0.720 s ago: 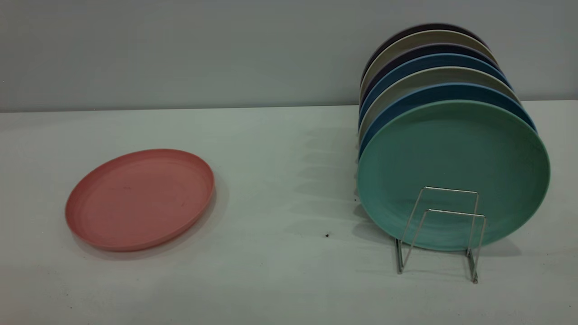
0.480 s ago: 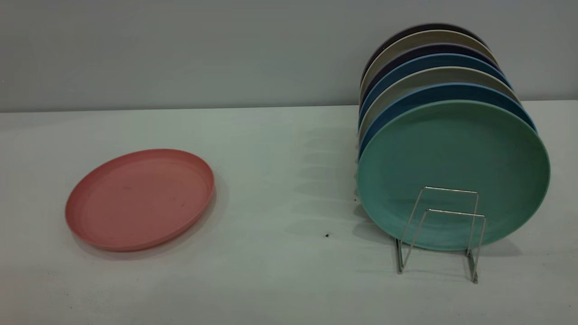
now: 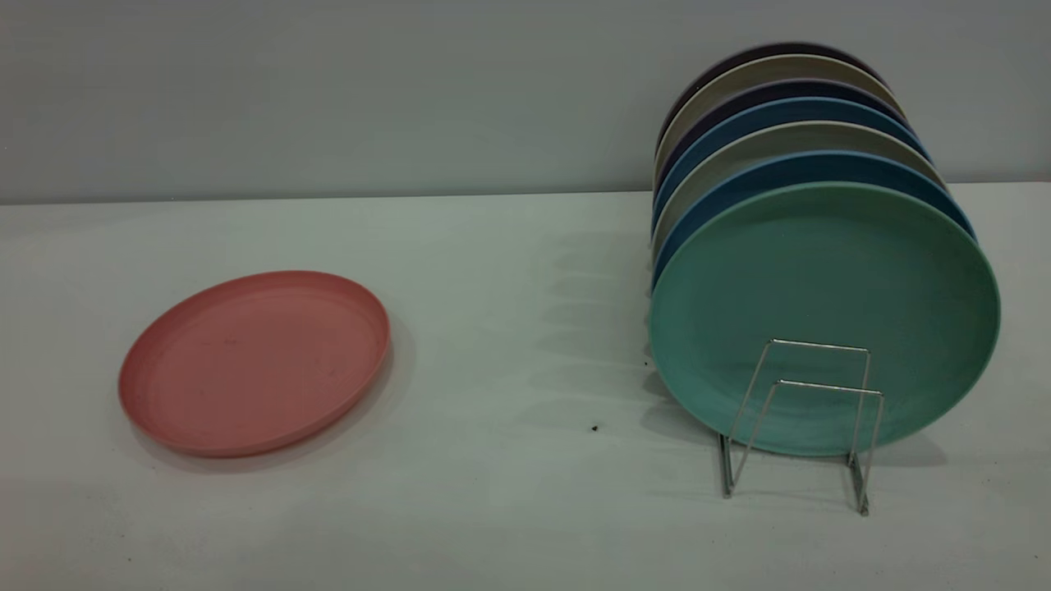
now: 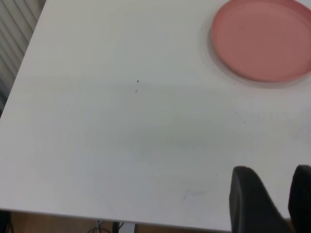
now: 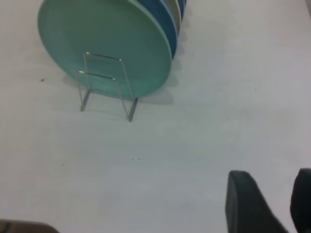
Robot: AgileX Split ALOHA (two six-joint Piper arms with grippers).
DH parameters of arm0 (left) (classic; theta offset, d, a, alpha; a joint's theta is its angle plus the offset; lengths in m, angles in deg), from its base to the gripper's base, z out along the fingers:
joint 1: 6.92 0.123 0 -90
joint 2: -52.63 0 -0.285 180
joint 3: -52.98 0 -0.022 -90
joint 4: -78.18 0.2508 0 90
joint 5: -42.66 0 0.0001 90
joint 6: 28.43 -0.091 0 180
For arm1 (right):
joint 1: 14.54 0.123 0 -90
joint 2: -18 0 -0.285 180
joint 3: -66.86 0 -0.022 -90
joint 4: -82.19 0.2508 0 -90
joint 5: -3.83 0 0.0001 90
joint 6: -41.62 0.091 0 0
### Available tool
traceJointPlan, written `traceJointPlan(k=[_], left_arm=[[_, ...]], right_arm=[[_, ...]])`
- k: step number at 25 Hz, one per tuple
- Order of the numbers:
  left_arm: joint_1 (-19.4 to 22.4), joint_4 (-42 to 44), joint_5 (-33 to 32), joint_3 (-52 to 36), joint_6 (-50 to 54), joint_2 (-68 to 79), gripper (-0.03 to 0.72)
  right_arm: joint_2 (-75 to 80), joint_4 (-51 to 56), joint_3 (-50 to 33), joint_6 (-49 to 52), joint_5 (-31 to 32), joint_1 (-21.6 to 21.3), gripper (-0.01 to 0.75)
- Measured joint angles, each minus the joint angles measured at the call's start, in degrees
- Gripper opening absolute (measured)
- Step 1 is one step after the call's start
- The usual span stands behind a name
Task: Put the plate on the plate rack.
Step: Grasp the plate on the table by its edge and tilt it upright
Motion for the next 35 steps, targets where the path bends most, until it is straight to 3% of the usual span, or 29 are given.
traceJointPlan(k=[13,28,35], left_arm=[[-0.1,0.0,0.0,0.0,0.0,0.0,0.240],[-5.7,0.0,0.0,0.0,0.0,0.0,0.240],[-5.9,0.0,0.0,0.0,-0.1,0.0,0.240]], right_arm=[[0.0,0.0,0.0,0.0,0.0,0.0,0.243],[0.0,0.0,0.0,0.0,0.0,2.3,0.243],[0.0,0.8,0.0,0.0,0.0,2.3,0.243]])
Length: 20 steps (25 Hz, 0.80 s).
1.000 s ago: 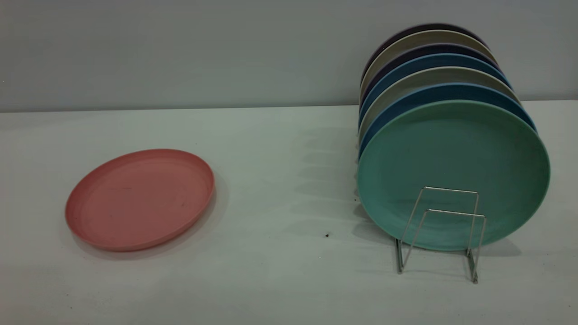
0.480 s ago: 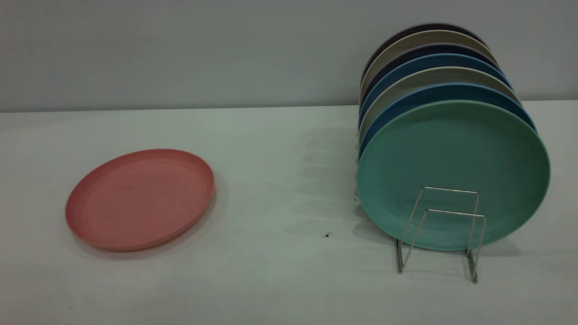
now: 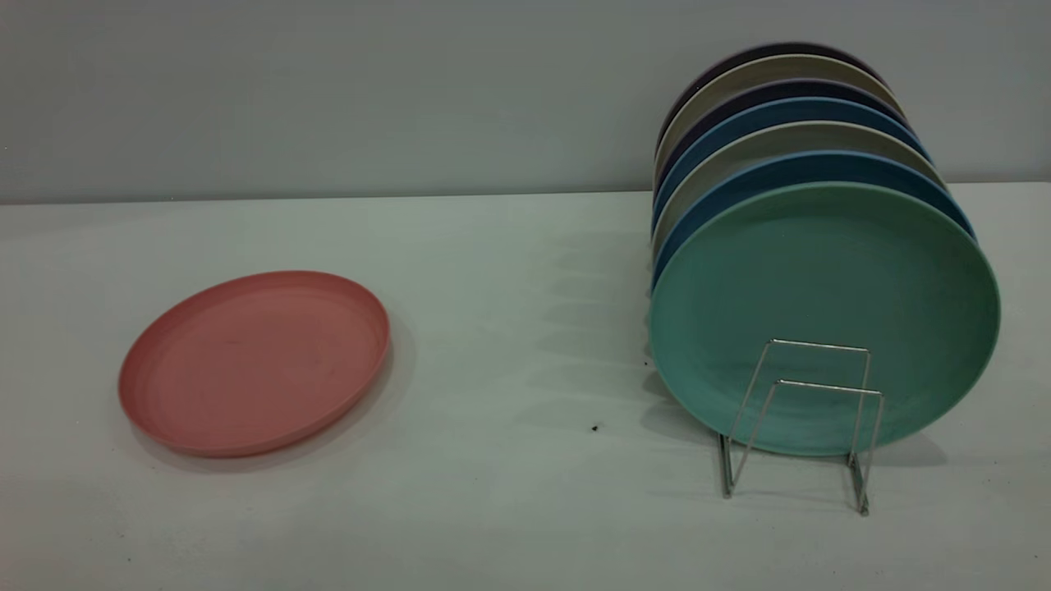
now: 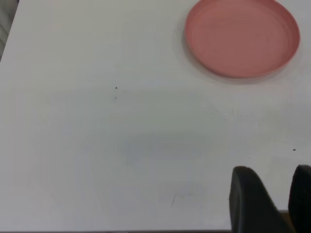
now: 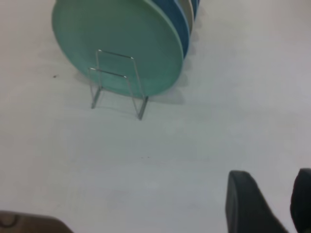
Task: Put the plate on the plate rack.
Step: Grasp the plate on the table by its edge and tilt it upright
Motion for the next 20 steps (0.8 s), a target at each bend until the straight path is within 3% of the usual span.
traceJointPlan(k=[12,20], left_arm=[[0.0,0.0,0.0,0.0,0.0,0.0,0.240],[0.0,0.0,1.8,0.2,0.2,13.1,0.240]], right_arm=[[0.0,0.5,0.2,0.0,-0.4,1.3,0.243],[14.1,0.1,4.3,-1.0,-8.0,1.7,0.243]])
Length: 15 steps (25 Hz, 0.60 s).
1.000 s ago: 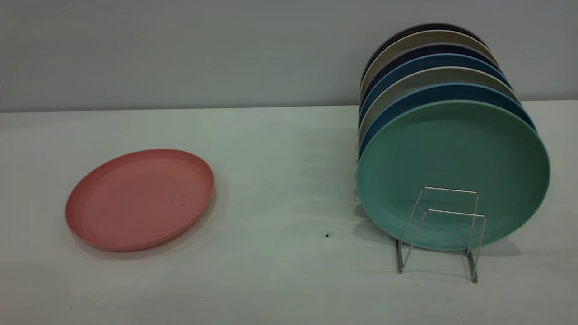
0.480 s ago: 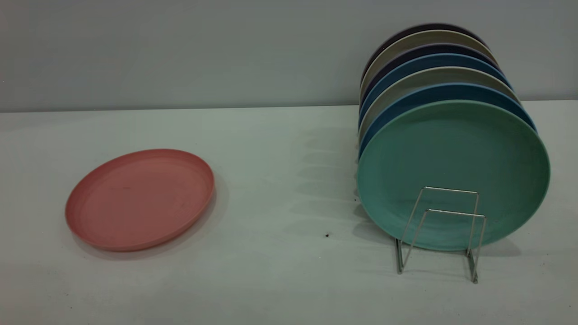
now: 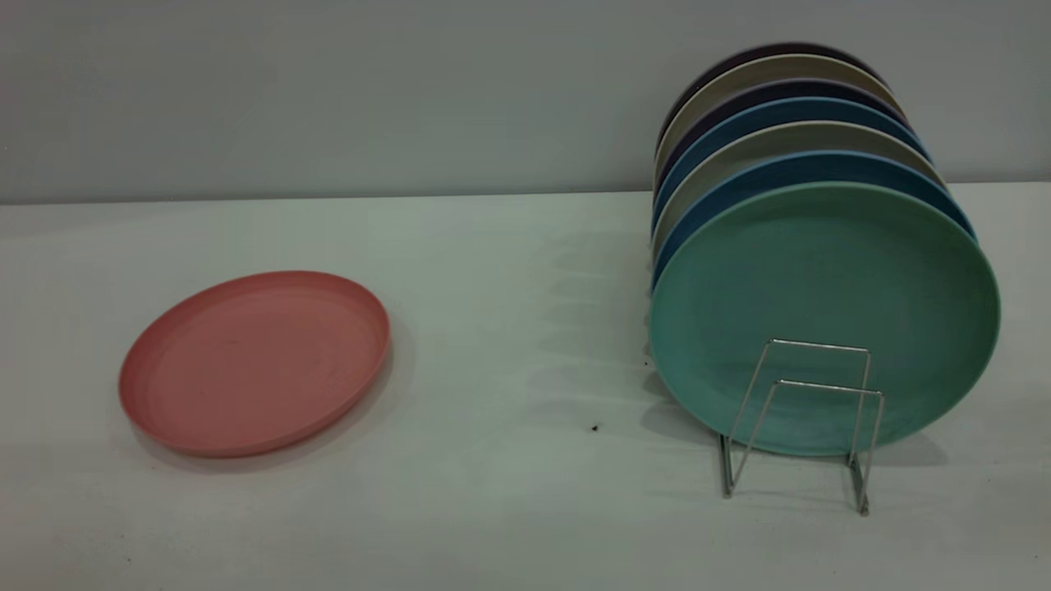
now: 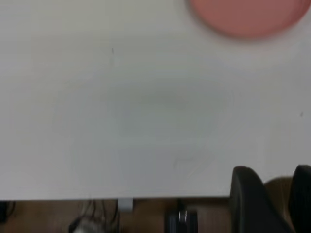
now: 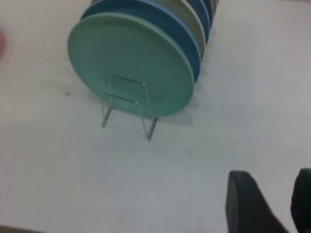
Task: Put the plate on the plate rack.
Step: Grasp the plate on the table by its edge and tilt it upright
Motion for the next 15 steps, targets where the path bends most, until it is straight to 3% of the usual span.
traceJointPlan(k=[8,15], left_arm=[[0.0,0.1,17.8,0.4,2.2,18.2,0.241],[0.0,0.4,34.3,0.4,2.8,36.7,0.241]], right_arm=[[20.3,3.0,6.0,-6.1,-3.5,0.0,0.243],[32.8,10.6,7.1,-13.4,-10.4,0.0,0.243]])
